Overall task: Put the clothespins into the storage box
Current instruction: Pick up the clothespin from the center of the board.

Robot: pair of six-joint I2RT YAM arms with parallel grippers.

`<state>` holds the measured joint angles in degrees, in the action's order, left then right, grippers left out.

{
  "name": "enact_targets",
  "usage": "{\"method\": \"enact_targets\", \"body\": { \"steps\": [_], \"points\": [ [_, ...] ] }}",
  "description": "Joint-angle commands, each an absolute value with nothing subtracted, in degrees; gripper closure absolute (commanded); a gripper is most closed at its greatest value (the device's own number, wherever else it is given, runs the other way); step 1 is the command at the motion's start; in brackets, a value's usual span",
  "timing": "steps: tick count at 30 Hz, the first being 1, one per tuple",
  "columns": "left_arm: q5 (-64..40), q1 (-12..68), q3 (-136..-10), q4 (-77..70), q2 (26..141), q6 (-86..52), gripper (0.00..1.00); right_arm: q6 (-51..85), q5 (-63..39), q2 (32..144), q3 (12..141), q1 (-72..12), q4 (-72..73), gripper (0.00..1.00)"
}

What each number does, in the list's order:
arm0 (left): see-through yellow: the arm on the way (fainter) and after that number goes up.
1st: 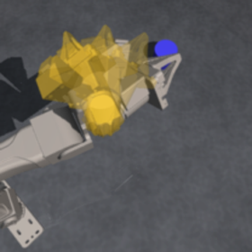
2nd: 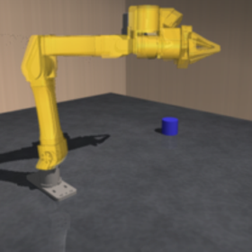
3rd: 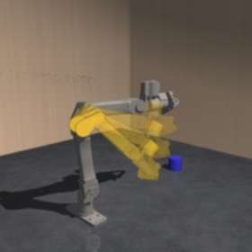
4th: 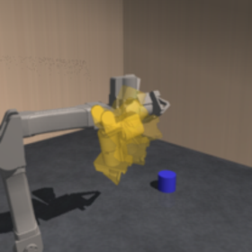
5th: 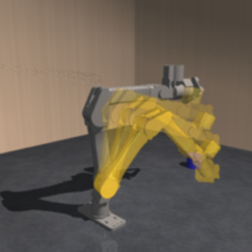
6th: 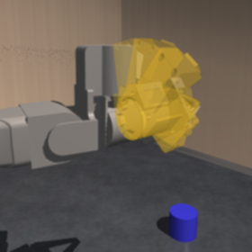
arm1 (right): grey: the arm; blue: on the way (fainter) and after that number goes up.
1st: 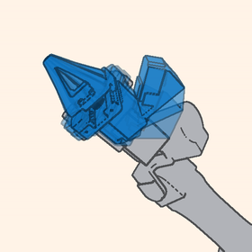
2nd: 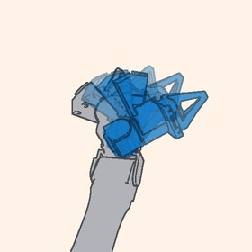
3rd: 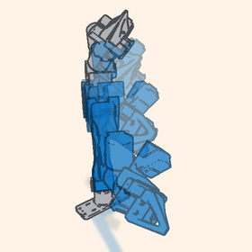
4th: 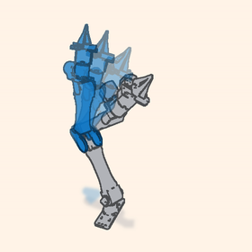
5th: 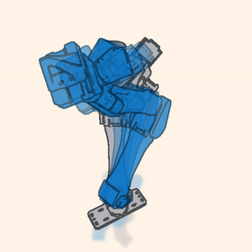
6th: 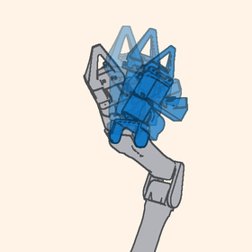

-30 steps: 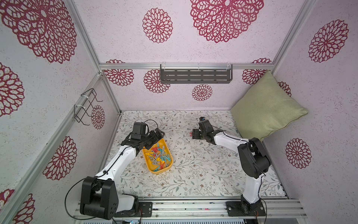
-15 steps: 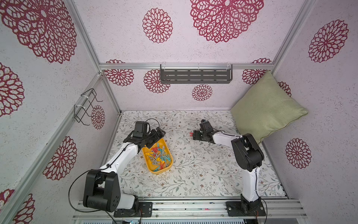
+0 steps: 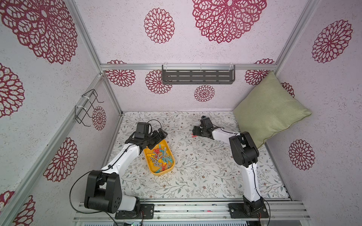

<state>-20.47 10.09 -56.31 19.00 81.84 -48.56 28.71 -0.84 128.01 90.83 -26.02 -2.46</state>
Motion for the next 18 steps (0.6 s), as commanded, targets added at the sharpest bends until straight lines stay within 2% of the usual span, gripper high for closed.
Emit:
{"method": "enact_targets", "body": {
  "steps": [1,11,18],
  "points": [
    [-21.08,10.46,-57.22,17.72,82.76,-47.29,0.03,29.3,-1.68,130.4,95.11,-25.84,-5.92,0.22],
    [-21.45,10.46,-56.79,16.96,83.4,-47.29,0.03,24.89,6.39,137.29,107.17,-26.8,-16.58,0.36],
    [-21.73,10.46,-56.34,16.05,83.77,-47.64,0.03,22.75,9.83,139.44,109.42,-27.74,-19.51,0.54]
  ]
}}
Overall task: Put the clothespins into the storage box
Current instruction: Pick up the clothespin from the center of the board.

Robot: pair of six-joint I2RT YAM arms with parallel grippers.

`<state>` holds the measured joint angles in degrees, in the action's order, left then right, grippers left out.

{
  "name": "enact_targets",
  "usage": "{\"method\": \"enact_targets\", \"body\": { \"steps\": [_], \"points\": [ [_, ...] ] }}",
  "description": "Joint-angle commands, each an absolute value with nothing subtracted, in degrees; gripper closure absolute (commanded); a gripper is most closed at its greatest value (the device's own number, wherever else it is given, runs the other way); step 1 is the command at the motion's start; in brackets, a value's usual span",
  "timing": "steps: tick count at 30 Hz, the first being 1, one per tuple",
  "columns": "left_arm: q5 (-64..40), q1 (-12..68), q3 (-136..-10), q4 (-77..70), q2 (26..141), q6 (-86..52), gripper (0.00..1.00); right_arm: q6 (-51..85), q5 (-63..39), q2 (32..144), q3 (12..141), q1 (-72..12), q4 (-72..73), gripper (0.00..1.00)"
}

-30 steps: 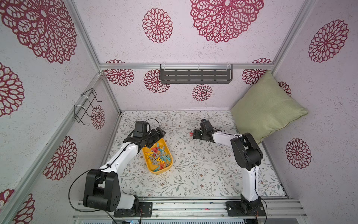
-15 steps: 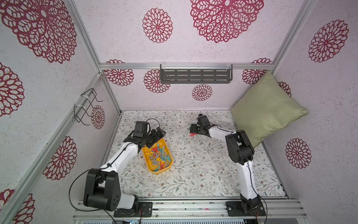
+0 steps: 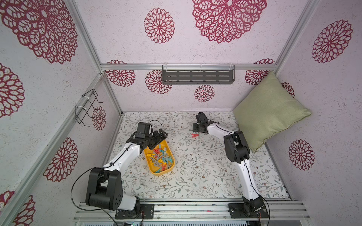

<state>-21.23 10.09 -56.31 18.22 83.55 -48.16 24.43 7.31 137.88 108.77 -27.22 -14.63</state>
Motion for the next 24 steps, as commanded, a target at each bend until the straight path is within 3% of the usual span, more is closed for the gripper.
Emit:
{"method": "enact_targets", "body": {
  "steps": [1,7,24],
  "points": [
    [-21.75,10.46,-56.23,15.96,83.74,-47.64,0.03,22.76,9.71,139.55,109.38,-27.77,-19.6,0.58],
    [-21.73,10.46,-55.73,15.96,83.28,-47.72,0.03,22.94,9.76,139.18,108.34,-27.95,-19.45,0.7],
    [-20.62,10.55,-54.66,17.8,78.91,-48.23,0.03,21.5,10.36,131.56,103.06,-28.09,-15.52,0.85]
  ]
}}
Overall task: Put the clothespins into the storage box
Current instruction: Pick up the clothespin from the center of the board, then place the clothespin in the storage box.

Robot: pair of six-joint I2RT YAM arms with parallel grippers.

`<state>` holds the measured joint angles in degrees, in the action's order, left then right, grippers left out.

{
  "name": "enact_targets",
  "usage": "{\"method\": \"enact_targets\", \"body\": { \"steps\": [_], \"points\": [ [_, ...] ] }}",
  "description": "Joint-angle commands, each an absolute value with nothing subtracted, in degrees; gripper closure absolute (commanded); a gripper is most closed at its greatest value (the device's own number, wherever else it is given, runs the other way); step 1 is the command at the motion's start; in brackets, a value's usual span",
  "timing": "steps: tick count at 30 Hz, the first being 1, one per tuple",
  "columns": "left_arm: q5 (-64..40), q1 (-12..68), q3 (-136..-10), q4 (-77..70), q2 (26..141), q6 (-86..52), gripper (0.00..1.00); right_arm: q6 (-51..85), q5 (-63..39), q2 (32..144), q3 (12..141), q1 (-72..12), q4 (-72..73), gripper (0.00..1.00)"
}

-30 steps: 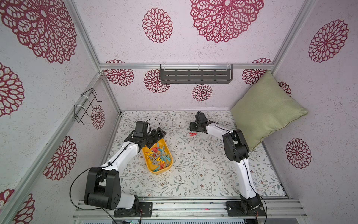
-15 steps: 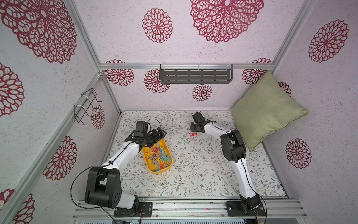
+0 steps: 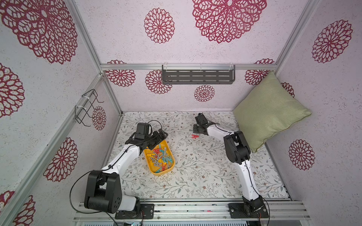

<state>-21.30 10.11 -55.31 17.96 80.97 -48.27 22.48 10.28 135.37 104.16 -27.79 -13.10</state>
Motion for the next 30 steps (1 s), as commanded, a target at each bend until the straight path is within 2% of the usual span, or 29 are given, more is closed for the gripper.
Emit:
{"method": "enact_targets", "body": {
  "steps": [1,9,15,30],
  "points": [
    [-20.42,10.53,-54.67,18.24,78.46,-48.17,0.03,21.45,10.18,130.79,102.47,-28.14,-15.18,0.86],
    [-18.37,9.28,-54.36,21.28,74.83,-46.67,0.03,20.46,9.69,124.63,98.76,-31.38,-13.38,0.86],
    [-18.02,6.57,-52.88,23.53,70.71,-46.0,0.03,19.61,10.2,121.18,98.26,-36.9,-13.18,0.86],
    [-21.61,-6.45,-44.32,27.2,60.99,-43.7,0.03,23.09,1.24,120.39,102.04,-52.24,-10.9,0.86]
  ]
}}
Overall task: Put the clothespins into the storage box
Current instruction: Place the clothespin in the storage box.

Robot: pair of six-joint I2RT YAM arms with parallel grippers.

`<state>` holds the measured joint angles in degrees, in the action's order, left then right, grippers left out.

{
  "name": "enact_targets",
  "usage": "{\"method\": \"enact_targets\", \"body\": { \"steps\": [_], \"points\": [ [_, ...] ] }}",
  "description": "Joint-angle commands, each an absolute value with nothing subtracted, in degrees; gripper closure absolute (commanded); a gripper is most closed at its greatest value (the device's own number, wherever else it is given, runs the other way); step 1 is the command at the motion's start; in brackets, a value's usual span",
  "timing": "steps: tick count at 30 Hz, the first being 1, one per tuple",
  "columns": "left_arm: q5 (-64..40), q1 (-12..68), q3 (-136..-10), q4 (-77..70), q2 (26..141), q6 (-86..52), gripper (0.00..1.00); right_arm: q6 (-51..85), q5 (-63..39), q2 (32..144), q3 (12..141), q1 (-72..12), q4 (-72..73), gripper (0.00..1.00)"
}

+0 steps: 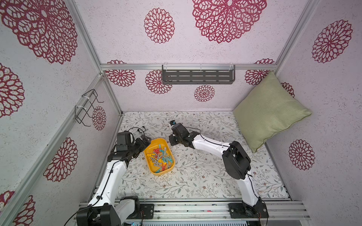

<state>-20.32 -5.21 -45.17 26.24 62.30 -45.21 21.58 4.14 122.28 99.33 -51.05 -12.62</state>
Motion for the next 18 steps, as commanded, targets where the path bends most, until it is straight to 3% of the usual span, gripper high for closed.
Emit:
{"method": "enact_targets", "body": {
  "steps": [1,4,10,18],
  "points": [
    [-21.63,-6.67,-44.06,27.24,60.73,-43.67,0.03,23.24,0.66,120.77,102.72,-52.83,-10.94,0.86],
    [-21.7,-6.92,-43.7,27.25,60.31,-43.76,0.03,23.38,-1.41,121.58,104.19,-53.83,-10.94,0.81],
    [-23.71,-6.69,-44.38,26.6,61.32,-45.06,0.03,22.14,0.78,119.45,102.16,-53.51,-10.97,0.56],
    [-22.04,0.22,-46.35,23.38,65.45,-47.07,0.03,19.4,4.89,113.22,92.76,-47.94,-9.15,0.48]
  ]
}}
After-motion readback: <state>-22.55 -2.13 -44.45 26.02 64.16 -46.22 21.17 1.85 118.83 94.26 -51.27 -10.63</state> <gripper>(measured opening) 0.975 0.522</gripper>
